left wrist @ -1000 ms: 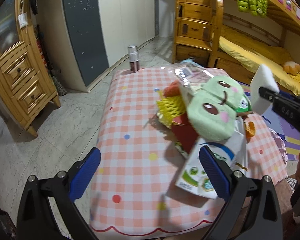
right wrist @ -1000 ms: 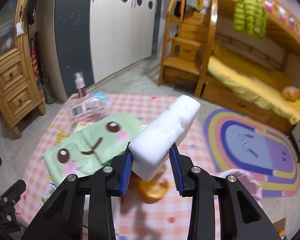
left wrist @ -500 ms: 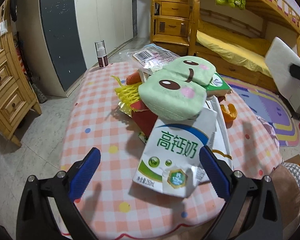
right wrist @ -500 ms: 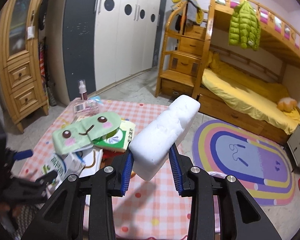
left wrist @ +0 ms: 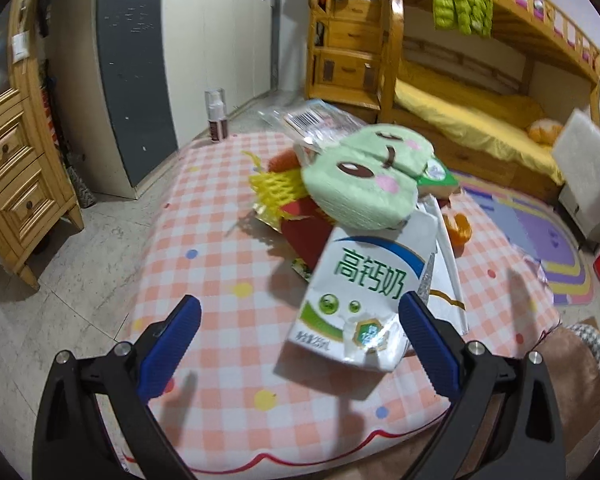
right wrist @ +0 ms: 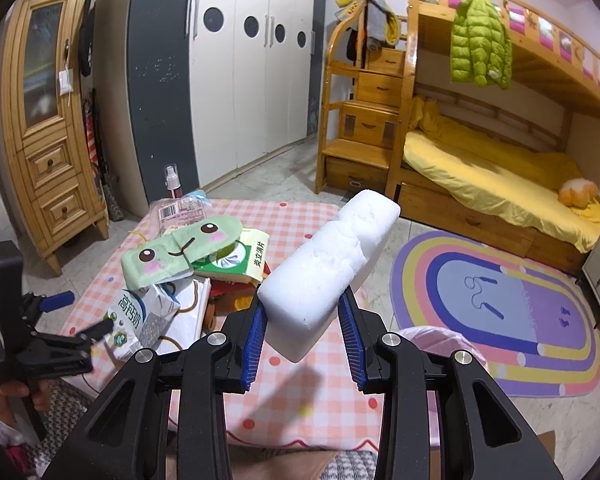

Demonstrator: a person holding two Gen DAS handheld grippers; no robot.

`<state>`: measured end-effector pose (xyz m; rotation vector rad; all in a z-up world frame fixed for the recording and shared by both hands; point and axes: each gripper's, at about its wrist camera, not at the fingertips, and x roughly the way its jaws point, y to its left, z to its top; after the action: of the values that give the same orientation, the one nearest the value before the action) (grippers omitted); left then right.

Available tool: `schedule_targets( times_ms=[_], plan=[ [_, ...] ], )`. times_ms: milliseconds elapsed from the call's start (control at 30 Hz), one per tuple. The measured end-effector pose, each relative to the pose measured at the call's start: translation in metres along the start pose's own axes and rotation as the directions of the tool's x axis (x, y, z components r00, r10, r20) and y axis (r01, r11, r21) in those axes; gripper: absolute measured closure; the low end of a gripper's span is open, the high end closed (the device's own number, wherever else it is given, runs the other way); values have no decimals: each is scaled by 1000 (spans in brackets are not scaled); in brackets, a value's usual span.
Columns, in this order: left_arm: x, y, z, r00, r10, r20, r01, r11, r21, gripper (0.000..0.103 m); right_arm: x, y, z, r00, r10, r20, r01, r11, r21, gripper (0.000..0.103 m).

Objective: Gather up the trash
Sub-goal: 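Carry the foam block toward the pink bin with the right tool while the left tool grasps the milk carton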

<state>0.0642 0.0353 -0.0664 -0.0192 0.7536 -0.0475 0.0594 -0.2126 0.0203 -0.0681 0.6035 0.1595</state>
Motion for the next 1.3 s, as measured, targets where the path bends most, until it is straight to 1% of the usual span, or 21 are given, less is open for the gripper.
schedule_targets(
  times_ms=[100,167,267,333,400,467,533,567,600,667,767,833,1000,1100,1233,1300],
  plan=[
    [-1,7,-2,1000,-17,19,18,999,-36,7,-4,-4,-9,1000,-1,-6,1,1000,19,67],
    [1,5,-2,999,-28,19,29,999,-37,7,-3,-6,-15,1000,-8,-21,9,1000,27,67],
    [12,-6,-3,999,-39,-4,39,999,-2,7,0,-10,-25,999,-4,-47,7,998,57,67],
    [19,-22,-5,999,-49,-24,50,997,59,7,2,-14,-30,998,-5,-58,9,997,72,67],
    [26,-35,-8,999,-32,-41,37,992,121,7,3,-17,-32,998,0,-67,6,996,86,67],
    [33,-38,-11,998,-30,-60,37,990,133,7,2,-19,-34,998,2,-70,5,996,93,67],
    [40,-36,-13,996,-39,-79,49,991,125,7,2,-20,-35,997,7,-73,0,995,99,67],
    [41,-35,-14,996,-42,-80,52,991,125,10,1,-22,-36,997,9,-72,-1,995,100,67],
    [40,-35,-16,995,-48,-85,59,990,128,18,1,-22,-36,997,9,-73,-2,995,100,67],
    [37,-36,-17,995,-54,-87,66,988,140,19,1,-22,-37,997,9,-77,-1,995,102,67],
    [21,-43,-20,994,-77,-75,89,980,179,19,-1,-25,-38,997,20,-78,-11,993,114,67],
    [4,-50,-22,991,-108,-76,121,971,207,20,-5,-26,-38,997,19,-72,-11,993,114,67],
    [-32,-77,-25,979,-193,-60,201,955,216,21,-11,-35,-41,998,15,-57,-7,990,138,67],
    [-38,-94,-25,973,-225,-51,231,946,226,22,-13,-46,-48,998,20,-65,-9,985,170,67],
    [-35,-115,-16,967,-249,-59,256,936,243,22,-21,-61,-56,998,-6,-61,18,980,197,67],
    [-31,-128,-7,959,-276,-65,283,927,247,22,-25,-76,-60,998,-30,-55,42,974,221,67]
  ],
)
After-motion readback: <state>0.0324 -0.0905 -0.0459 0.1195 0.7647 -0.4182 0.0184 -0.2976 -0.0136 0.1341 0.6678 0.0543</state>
